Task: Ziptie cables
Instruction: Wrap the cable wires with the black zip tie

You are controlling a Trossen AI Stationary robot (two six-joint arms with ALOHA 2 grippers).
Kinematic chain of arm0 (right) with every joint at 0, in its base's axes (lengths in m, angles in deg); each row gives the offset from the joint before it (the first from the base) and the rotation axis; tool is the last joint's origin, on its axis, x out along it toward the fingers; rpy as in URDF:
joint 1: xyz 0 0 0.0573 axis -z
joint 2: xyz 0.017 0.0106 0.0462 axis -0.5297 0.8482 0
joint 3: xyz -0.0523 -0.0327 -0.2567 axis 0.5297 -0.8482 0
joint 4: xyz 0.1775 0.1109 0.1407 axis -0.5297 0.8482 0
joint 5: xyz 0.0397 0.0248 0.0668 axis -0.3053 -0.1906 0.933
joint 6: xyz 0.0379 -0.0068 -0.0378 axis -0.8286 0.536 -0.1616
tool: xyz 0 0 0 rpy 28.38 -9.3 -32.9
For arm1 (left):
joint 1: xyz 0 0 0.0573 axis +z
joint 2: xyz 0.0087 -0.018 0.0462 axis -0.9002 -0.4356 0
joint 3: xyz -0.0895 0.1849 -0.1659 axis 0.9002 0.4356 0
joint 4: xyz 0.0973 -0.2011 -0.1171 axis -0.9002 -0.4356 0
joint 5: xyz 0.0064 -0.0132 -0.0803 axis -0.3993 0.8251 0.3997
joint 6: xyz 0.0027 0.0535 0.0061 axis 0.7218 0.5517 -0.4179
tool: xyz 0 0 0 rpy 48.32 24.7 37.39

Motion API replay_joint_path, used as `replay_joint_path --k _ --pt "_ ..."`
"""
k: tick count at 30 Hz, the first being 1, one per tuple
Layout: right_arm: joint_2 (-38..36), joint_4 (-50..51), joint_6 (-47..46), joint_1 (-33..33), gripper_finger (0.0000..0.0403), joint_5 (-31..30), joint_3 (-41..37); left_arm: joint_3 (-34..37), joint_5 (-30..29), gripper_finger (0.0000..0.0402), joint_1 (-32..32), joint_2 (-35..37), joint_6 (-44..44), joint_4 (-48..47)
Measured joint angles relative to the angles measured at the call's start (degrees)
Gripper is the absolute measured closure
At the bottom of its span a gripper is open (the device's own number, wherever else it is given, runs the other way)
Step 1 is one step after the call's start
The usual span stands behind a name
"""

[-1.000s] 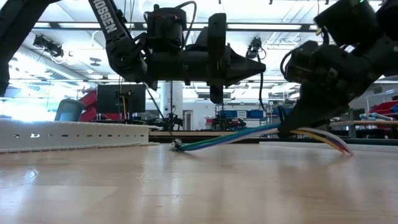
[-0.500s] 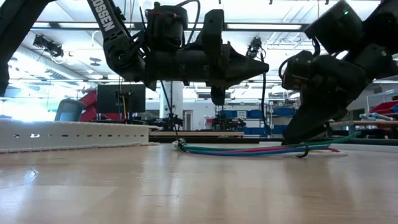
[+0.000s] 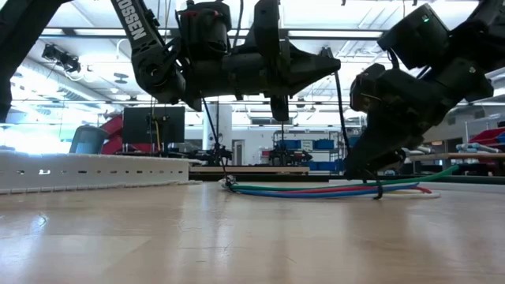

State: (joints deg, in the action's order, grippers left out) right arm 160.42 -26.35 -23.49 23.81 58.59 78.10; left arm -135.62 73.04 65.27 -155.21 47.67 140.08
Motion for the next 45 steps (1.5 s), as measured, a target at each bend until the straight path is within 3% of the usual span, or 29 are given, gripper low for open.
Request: replay_joint_path --k 6,18,45 --pt "0.00 -3.93 2.44 0.43 0.0240 0.02 0.00 0.00 -0.43 0.0401 0.33 0.00 -0.06 0.47" --pt "0.28 -3.18 2.98 -0.18 0.0396 2.93 0.00 0.00 -0.66 0.0401 2.40 -0.02 -0.98 0.31" --pt "0.31 0.87 -4.67 -9.46 0.0402 -4.11 0.07 0.00 -2.43 0.0401 7.45 -0.13 -1.38 -0.36"
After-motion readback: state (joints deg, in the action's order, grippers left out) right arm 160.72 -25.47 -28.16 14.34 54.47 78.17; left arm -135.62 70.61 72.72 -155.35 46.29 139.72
